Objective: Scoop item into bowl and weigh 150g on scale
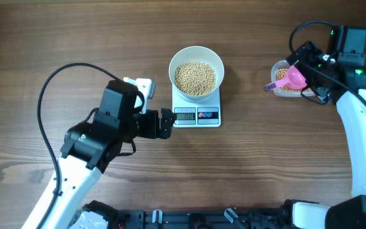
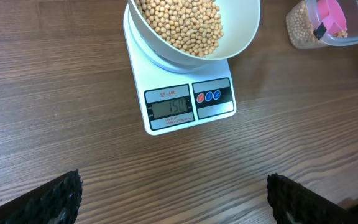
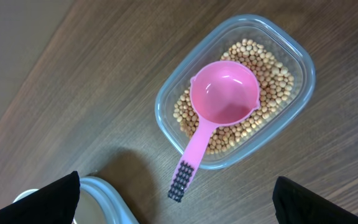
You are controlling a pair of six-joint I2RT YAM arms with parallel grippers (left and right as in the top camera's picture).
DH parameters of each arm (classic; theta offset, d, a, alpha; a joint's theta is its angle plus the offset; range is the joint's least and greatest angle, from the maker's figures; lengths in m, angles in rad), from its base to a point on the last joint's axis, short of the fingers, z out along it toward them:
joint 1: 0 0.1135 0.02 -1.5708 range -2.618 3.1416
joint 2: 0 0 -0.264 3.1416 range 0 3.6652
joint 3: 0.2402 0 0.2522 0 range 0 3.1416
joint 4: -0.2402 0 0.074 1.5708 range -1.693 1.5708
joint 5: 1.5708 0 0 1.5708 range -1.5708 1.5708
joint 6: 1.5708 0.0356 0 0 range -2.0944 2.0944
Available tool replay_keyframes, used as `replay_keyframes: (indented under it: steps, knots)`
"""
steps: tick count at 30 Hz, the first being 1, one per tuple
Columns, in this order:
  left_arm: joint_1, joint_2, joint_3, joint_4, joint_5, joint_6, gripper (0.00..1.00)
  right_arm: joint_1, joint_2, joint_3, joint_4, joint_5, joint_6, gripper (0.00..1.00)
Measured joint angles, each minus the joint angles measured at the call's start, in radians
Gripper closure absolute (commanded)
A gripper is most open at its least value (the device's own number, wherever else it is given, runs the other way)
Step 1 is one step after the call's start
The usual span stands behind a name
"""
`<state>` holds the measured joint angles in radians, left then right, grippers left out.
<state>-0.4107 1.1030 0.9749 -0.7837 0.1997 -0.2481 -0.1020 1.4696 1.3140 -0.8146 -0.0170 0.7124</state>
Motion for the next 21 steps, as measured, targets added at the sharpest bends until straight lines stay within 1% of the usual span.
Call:
replay_keyframes:
  steps: [4,11,13,18,21]
  knots:
    - [0.000,0.000,0.000,0.000,0.000,0.000,0.00,0.000,-0.041,0.000,0.046,0.000,-0.084,0.00]
    - [0.000,0.000,0.000,0.000,0.000,0.000,0.00,0.000,-0.243,-0.018,0.168,0.003,-0.315,0.00]
    - [0.000,0.000,0.000,0.000,0.000,0.000,0.00,0.000,-0.306,-0.071,0.217,0.004,-0.356,0.00]
    - [0.000,0.000,0.000,0.000,0.000,0.000,0.00,0.000,-0.486,-0.271,0.346,0.003,-0.432,0.00]
    - [0.000,0.000,0.000,-0.001,0.000,0.000,0.00,0.001,-0.649,-0.435,0.426,0.003,-0.482,0.00]
